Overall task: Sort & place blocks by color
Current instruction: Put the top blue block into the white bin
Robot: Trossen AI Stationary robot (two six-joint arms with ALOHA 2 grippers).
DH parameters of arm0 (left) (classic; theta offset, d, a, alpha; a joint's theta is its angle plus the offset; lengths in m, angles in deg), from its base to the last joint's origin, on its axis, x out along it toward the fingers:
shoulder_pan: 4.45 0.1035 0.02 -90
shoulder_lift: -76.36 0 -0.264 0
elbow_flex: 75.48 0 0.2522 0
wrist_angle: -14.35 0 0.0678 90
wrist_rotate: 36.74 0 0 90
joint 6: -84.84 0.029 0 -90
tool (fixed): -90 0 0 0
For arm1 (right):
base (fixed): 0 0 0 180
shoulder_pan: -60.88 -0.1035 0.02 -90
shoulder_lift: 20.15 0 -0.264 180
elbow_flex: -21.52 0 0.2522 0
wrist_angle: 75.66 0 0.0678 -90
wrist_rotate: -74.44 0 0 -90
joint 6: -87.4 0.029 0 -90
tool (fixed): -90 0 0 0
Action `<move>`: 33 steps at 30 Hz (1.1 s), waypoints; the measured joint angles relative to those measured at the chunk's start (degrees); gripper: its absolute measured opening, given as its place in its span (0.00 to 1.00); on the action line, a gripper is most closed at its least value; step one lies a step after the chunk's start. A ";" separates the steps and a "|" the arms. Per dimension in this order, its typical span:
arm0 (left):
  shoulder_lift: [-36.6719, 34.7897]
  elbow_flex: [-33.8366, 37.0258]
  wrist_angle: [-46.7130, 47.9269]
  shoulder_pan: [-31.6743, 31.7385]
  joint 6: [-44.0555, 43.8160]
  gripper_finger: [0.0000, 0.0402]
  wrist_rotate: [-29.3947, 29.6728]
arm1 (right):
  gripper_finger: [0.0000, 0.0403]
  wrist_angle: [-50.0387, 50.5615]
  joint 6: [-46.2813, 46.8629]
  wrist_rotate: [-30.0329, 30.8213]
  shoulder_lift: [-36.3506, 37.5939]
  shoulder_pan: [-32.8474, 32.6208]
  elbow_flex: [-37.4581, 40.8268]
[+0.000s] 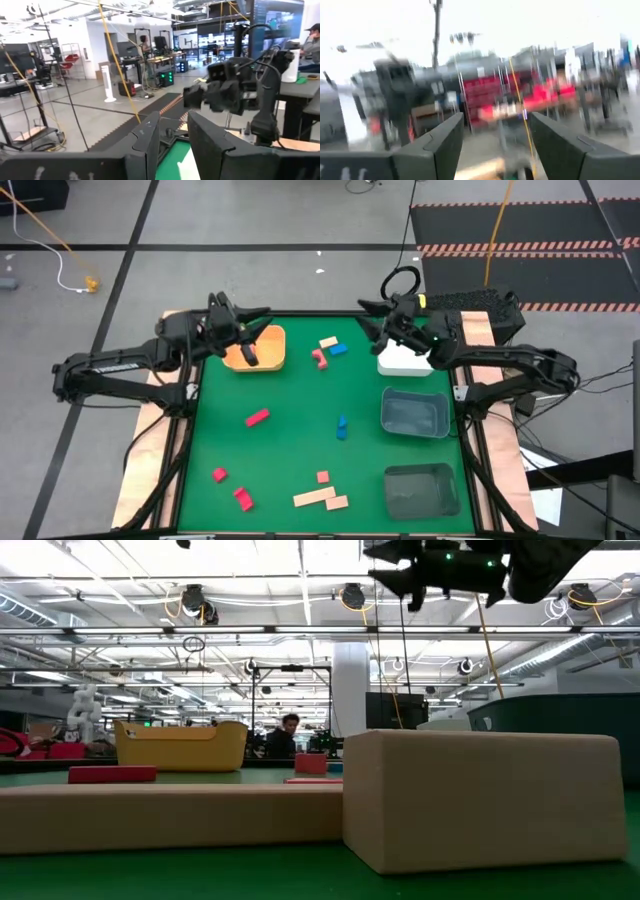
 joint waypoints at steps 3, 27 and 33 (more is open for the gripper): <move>0.00 0.00 0.02 0.93 0.12 0.25 0.00 | 0.55 -9.77 2.50 3.50 -1.89 0.00 0.00; 0.02 0.00 0.59 9.52 6.98 0.25 -0.06 | 0.55 61.30 -9.73 6.80 -1.46 6.85 -19.61; 0.04 0.00 0.58 12.18 6.61 0.25 -0.06 | 0.55 67.42 -10.92 -0.59 -6.32 8.49 -19.96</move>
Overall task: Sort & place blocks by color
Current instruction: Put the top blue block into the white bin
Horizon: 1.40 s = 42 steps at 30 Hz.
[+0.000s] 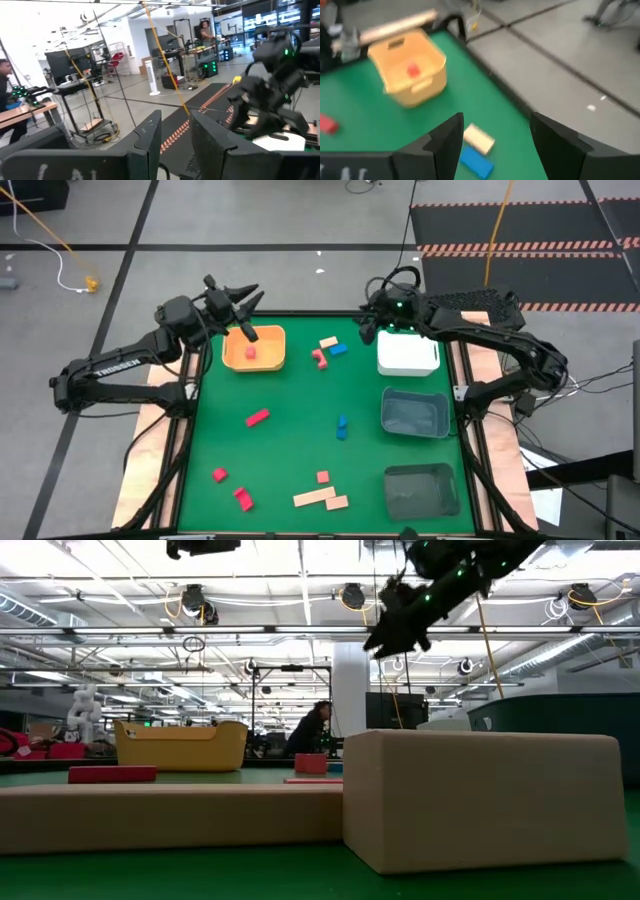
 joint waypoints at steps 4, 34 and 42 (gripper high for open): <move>0.01 0.00 -0.01 1.19 0.02 0.25 0.00 | 0.55 -0.27 -4.27 -2.85 -5.28 -0.46 0.00; 0.01 0.01 4.80 1.71 -1.57 0.25 0.00 | 0.55 -10.61 -21.68 -2.47 -28.22 -3.51 0.07; 0.01 0.02 5.76 1.71 -1.75 0.25 -0.01 | 0.55 -13.97 -21.85 -0.80 -31.30 -3.42 0.00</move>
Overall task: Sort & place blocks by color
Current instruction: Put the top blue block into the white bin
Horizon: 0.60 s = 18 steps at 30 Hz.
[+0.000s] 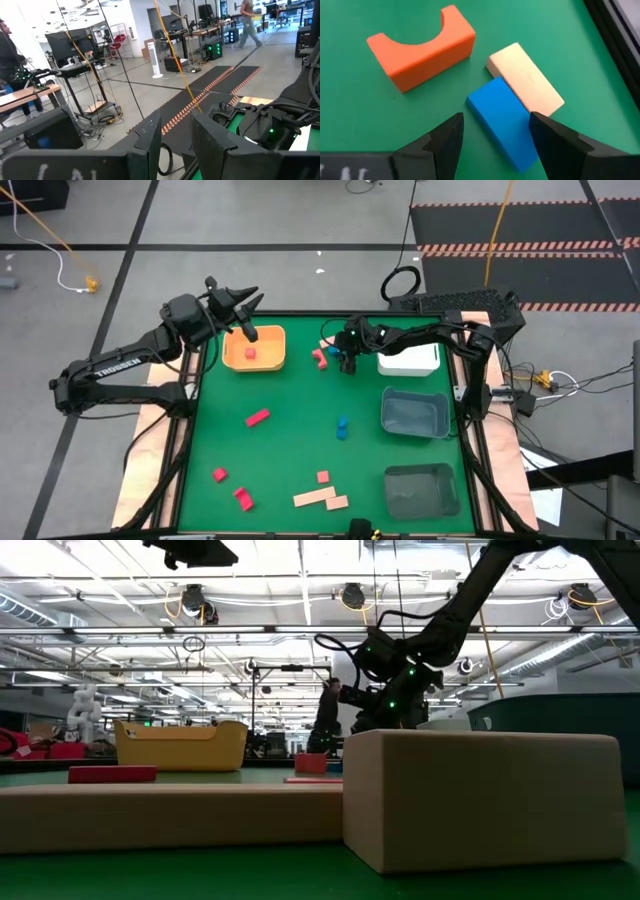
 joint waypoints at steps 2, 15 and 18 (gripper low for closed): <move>0.00 0.00 0.02 0.00 -0.02 0.25 0.02 | 0.55 -0.40 0.06 -0.08 0.00 0.07 0.00; 0.00 0.00 0.32 -0.02 -0.63 0.25 0.00 | 0.55 -1.95 -0.94 2.53 1.09 1.13 0.11; 0.00 0.00 0.31 -0.02 -1.08 0.25 0.00 | 0.55 -0.53 -1.07 2.50 1.13 2.07 0.11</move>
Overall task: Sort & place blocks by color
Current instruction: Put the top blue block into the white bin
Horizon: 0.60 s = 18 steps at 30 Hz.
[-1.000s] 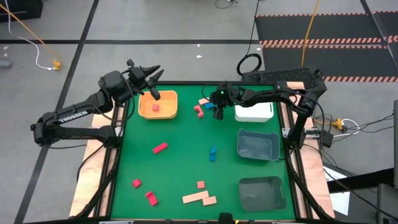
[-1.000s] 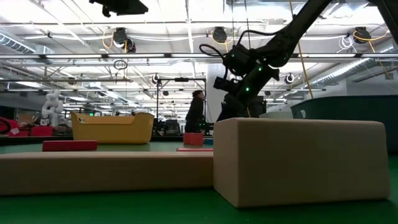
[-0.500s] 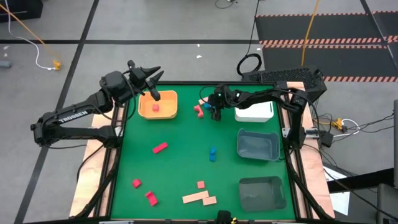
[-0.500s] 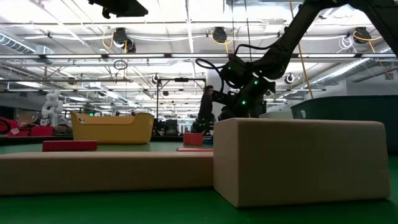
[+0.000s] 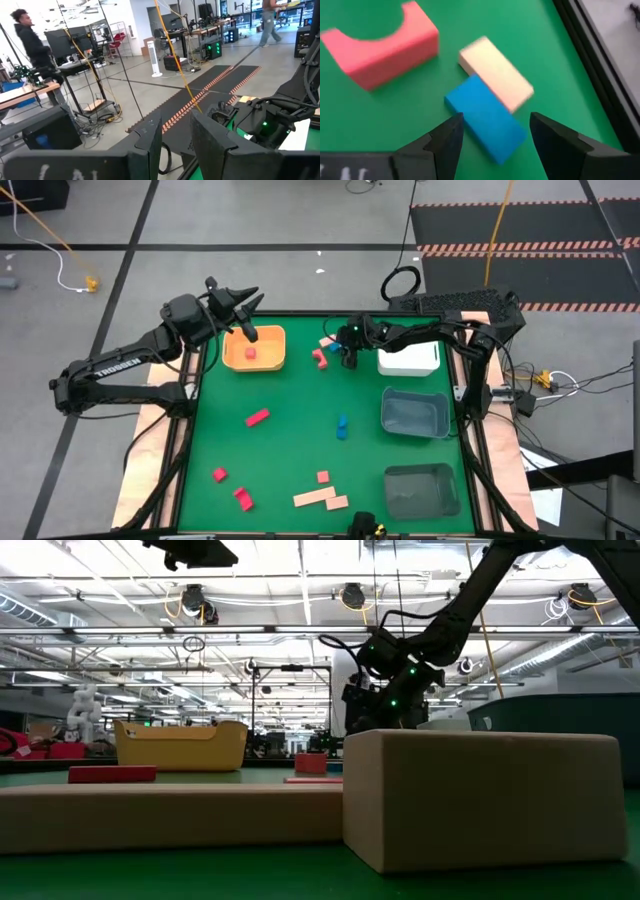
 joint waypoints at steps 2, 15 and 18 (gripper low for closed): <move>0.00 0.00 0.00 0.00 -0.05 0.25 0.00 | 0.55 0.78 0.05 -0.07 -0.02 0.57 0.32; 0.00 0.00 -0.03 0.00 -1.83 0.25 0.00 | 0.44 -0.92 0.13 -3.22 -0.02 1.36 0.96; 0.00 0.00 -0.01 0.00 -3.28 0.25 0.00 | 0.44 -0.14 0.15 -6.17 0.02 0.89 0.96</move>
